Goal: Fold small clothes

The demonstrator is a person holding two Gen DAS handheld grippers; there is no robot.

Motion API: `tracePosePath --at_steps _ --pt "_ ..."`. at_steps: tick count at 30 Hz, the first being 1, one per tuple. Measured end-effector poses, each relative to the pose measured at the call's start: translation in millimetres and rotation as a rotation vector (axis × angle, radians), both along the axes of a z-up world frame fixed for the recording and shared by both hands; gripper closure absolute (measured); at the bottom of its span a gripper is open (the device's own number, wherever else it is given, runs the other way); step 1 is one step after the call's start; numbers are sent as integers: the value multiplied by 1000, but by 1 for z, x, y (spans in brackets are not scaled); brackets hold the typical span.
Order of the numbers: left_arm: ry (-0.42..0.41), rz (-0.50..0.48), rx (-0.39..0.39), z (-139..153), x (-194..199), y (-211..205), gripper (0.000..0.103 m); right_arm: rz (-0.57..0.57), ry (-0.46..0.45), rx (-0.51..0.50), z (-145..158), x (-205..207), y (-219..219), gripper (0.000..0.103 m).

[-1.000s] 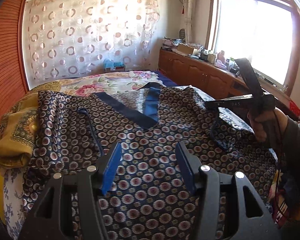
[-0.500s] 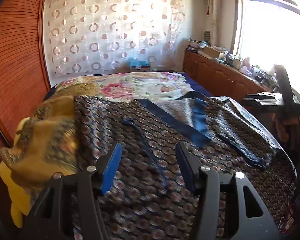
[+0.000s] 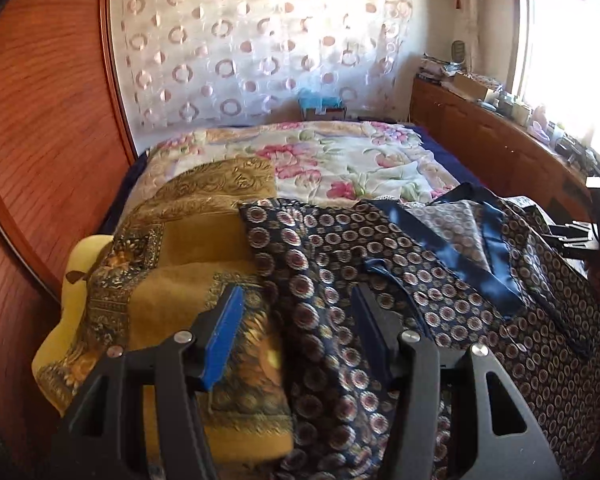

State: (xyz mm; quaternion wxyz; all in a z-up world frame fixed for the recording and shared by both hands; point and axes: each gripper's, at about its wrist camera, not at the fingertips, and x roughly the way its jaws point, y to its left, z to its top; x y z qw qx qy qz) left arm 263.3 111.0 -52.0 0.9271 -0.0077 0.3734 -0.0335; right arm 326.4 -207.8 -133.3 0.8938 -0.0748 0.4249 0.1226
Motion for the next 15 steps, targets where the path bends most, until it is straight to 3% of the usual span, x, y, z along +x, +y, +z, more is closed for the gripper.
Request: tracePosePath --at_steps 15 --pt "146 -16 31 -22 66 -8 47 -12 -6 -1 -2 2 1 38"
